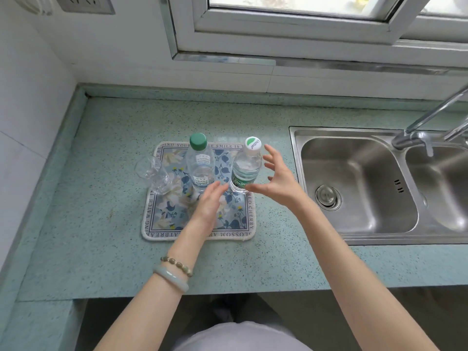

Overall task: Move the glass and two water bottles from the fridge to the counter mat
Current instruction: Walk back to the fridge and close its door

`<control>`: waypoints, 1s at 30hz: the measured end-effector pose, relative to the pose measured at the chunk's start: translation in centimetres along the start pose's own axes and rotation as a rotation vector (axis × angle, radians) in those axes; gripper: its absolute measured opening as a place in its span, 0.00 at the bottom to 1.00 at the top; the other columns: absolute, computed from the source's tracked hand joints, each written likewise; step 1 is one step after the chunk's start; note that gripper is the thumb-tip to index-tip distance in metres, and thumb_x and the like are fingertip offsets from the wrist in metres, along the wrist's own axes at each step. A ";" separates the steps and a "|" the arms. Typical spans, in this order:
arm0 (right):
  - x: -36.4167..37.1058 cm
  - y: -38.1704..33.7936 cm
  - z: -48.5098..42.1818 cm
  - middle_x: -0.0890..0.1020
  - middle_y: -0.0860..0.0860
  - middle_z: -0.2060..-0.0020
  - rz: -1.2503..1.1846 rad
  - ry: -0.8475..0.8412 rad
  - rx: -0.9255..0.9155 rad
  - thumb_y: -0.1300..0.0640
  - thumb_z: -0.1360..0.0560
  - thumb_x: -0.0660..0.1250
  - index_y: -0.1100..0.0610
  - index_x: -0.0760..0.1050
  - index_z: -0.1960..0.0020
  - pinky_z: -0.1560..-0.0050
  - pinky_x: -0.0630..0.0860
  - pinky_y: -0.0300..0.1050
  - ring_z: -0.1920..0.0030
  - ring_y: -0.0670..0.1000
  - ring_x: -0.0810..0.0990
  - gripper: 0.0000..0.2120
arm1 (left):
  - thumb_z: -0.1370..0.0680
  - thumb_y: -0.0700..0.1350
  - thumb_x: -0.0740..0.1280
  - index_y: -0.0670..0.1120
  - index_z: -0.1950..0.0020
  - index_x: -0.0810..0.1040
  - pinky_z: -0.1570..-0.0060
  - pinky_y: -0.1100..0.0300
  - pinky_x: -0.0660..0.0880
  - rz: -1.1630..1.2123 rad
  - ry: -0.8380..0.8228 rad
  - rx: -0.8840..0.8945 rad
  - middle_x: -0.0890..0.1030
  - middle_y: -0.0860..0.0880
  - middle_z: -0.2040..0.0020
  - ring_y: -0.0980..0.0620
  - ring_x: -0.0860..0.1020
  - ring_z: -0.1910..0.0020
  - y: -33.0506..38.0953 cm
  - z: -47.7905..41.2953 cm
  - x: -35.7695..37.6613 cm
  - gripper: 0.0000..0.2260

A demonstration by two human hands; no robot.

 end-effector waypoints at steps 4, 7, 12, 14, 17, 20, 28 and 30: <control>-0.8 -1.7 2.7 0.65 0.54 0.25 -0.024 0.067 -0.060 0.55 0.37 0.81 0.48 0.51 0.22 0.28 0.63 0.53 0.27 0.50 0.65 0.53 | 0.26 0.51 0.70 0.52 0.25 0.63 0.29 0.56 0.61 -0.159 -0.051 0.236 0.65 0.52 0.25 0.55 0.63 0.26 1.7 3.6 -0.6 0.31; -1.0 -3.2 5.2 0.62 0.51 0.24 -0.073 0.143 -0.140 0.52 0.37 0.81 0.44 0.49 0.23 0.26 0.60 0.51 0.26 0.47 0.62 0.54 | 0.29 0.47 0.72 0.52 0.23 0.60 0.28 0.55 0.63 -0.169 -0.049 0.500 0.68 0.54 0.27 0.59 0.66 0.28 3.4 6.9 -0.5 0.36; -1.2 -5.5 9.4 0.59 0.49 0.23 -0.196 0.278 -0.279 0.50 0.38 0.81 0.43 0.47 0.22 0.27 0.59 0.47 0.25 0.43 0.60 0.57 | 0.32 0.50 0.75 0.56 0.21 0.44 0.25 0.53 0.58 -0.303 -0.075 0.769 0.59 0.52 0.22 0.59 0.60 0.24 6.3 10.9 0.2 0.50; -1.5 -5.8 10.9 0.58 0.49 0.23 -0.233 0.316 -0.309 0.55 0.37 0.81 0.43 0.47 0.22 0.26 0.60 0.47 0.25 0.42 0.60 0.56 | 0.32 0.50 0.76 0.56 0.21 0.42 0.24 0.50 0.56 -0.320 -0.095 0.823 0.56 0.51 0.21 0.58 0.57 0.23 7.2 11.8 0.5 0.52; -2.1 -5.8 13.1 0.58 0.48 0.23 -0.252 0.355 -0.327 0.56 0.36 0.81 0.44 0.48 0.22 0.25 0.60 0.49 0.24 0.43 0.59 0.55 | 0.33 0.51 0.76 0.55 0.21 0.42 0.24 0.47 0.55 -0.333 -0.132 0.859 0.56 0.50 0.21 0.58 0.56 0.23 8.0 12.9 1.5 0.52; -3.4 -5.0 15.8 0.58 0.47 0.23 -0.248 0.413 -0.320 0.55 0.36 0.80 0.46 0.48 0.22 0.24 0.60 0.52 0.24 0.43 0.58 0.54 | 0.33 0.52 0.76 0.55 0.21 0.44 0.24 0.50 0.55 -0.347 -0.186 0.890 0.56 0.50 0.21 0.58 0.57 0.23 8.2 13.9 3.6 0.52; -9.4 0.2 28.9 0.59 0.46 0.23 -0.199 0.745 -0.232 0.50 0.35 0.79 0.42 0.49 0.23 0.26 0.60 0.46 0.24 0.40 0.58 0.51 | 0.33 0.51 0.75 0.58 0.22 0.47 0.25 0.51 0.57 -0.308 -0.556 0.956 0.58 0.50 0.22 0.55 0.58 0.23 4.4 19.0 15.3 0.48; -10.4 1.6 33.0 0.59 0.46 0.23 -0.210 0.842 -0.204 0.51 0.35 0.79 0.41 0.49 0.23 0.25 0.59 0.49 0.24 0.40 0.58 0.51 | 0.33 0.50 0.76 0.57 0.22 0.48 0.25 0.51 0.56 -0.292 -0.664 0.940 0.58 0.50 0.22 0.55 0.57 0.23 2.6 21.0 18.4 0.48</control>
Point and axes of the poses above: each hand's wrist, its own z-axis away from the middle knuckle, its own x-axis out of the palm, y = z × x, the point moved 1 cm from there along -z, towards the middle knuckle
